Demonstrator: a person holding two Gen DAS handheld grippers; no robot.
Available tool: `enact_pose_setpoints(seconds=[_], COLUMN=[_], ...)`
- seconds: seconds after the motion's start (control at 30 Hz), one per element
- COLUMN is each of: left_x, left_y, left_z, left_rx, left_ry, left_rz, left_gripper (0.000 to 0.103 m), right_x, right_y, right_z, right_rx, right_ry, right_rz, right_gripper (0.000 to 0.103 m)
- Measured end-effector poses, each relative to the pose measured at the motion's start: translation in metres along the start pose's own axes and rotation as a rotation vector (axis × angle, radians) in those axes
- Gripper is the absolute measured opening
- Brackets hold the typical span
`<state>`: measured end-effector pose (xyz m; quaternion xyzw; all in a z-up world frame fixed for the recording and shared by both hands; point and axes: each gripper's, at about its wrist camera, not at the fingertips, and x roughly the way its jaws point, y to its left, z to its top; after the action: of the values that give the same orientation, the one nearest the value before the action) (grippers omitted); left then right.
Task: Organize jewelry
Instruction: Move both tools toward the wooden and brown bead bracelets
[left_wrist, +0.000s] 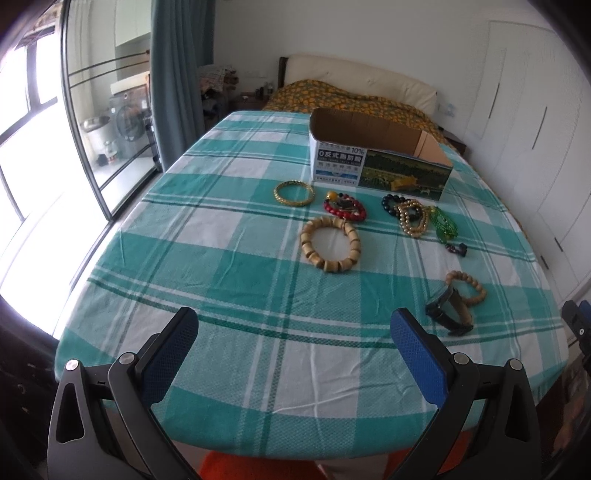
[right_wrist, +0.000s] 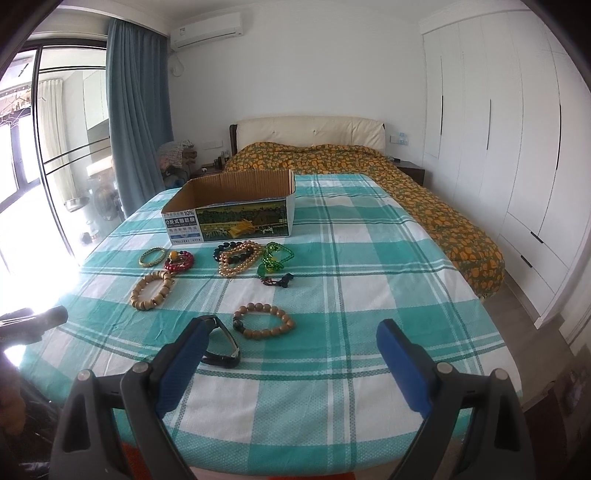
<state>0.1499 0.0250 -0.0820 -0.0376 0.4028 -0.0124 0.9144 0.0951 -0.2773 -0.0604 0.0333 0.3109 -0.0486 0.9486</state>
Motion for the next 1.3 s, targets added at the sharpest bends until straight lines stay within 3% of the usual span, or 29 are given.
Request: enact_pose_setpoints(seconds=[0.53, 0.83, 1.07, 1.3], left_x=[0.088, 0.158, 0.187, 0.185], left_y=[-0.003, -0.001, -0.004, -0.003], left_z=[0.039, 0.052, 0.051, 0.043], left_rx=[0.023, 0.013, 0.053, 0.064], left_ry=[0.053, 0.153, 0.207, 0.117], left_rz=[0.036, 0.017, 0.07, 0.05], left_gripper=[0.103, 0.103, 0.103, 0.103], right_x=[0.091, 0.15, 0.167, 0.177], right_y=[-0.006, -0.009, -0.008, -0.003], right_z=[-0.001, 0.001, -0.005, -0.007], right_rx=[-0.072, -0.096, -0.095, -0.115], right_ry=[0.06, 0.206, 0.261, 0.291], right_rz=[0.009, 0.068, 0.098, 0.088], right_gripper=[0.094, 0.094, 0.094, 0.094])
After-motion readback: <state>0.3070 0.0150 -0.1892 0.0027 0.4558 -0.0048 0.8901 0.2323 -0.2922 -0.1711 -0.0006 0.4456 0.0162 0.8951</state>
